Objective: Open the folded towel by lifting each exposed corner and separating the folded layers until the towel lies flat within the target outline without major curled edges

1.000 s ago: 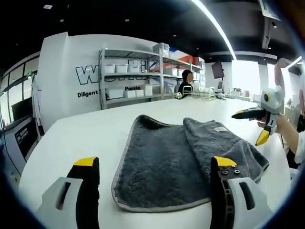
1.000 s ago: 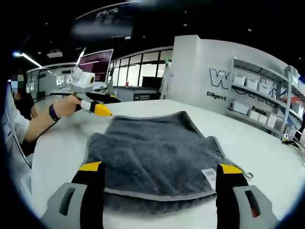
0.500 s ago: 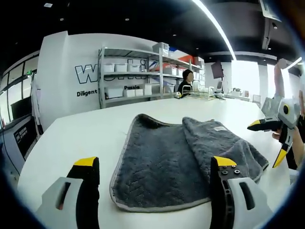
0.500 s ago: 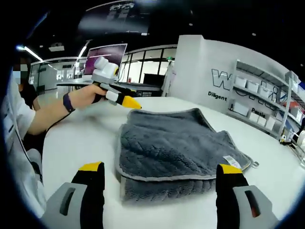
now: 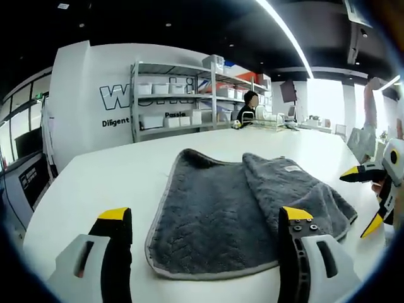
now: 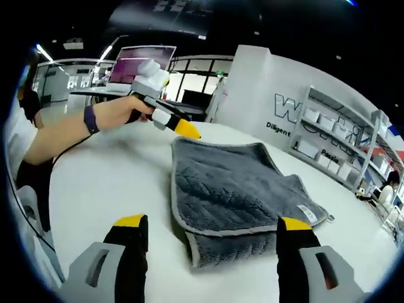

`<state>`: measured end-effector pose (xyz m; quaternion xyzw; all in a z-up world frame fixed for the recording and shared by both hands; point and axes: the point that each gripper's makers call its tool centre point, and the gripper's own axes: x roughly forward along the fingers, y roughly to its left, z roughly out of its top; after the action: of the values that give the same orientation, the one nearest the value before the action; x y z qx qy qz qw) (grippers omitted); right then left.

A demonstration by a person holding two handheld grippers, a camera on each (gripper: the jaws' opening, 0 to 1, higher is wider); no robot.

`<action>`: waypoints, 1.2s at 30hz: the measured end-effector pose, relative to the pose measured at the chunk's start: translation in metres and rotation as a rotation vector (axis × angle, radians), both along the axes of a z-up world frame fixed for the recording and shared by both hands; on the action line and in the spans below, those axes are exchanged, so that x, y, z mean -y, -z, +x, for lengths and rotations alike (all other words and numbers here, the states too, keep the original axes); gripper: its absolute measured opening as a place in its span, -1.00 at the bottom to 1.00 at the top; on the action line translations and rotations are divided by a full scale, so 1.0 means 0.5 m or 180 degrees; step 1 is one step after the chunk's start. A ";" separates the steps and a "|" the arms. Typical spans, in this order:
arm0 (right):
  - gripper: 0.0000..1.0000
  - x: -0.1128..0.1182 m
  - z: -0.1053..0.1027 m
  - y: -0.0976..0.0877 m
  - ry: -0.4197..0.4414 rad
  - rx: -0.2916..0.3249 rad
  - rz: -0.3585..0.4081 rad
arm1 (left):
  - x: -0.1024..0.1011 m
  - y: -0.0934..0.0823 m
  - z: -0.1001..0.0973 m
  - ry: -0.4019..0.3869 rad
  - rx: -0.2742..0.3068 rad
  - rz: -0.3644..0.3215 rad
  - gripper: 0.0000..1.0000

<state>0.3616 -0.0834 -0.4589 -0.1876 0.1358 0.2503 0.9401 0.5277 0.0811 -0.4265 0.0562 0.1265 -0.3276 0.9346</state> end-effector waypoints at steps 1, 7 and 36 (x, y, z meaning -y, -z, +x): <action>0.54 -0.006 0.000 -0.002 -0.0017 0.0020 0.0014 | -0.001 0.000 0.001 -0.0003 -0.0003 -0.0003 0.90; 0.40 -0.025 0.002 0.005 -0.0078 0.0091 -0.0222 | 0.000 -0.002 0.003 -0.0006 0.0002 -0.0014 0.90; -0.43 -0.041 0.006 0.019 -0.0323 0.0677 -0.1413 | 0.000 -0.007 -0.004 -0.0012 0.0017 -0.0050 0.89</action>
<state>0.3648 -0.0628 -0.4685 -0.4213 0.0781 0.2400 0.8711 0.5257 0.0811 -0.4228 0.0495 0.1216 -0.3267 0.9360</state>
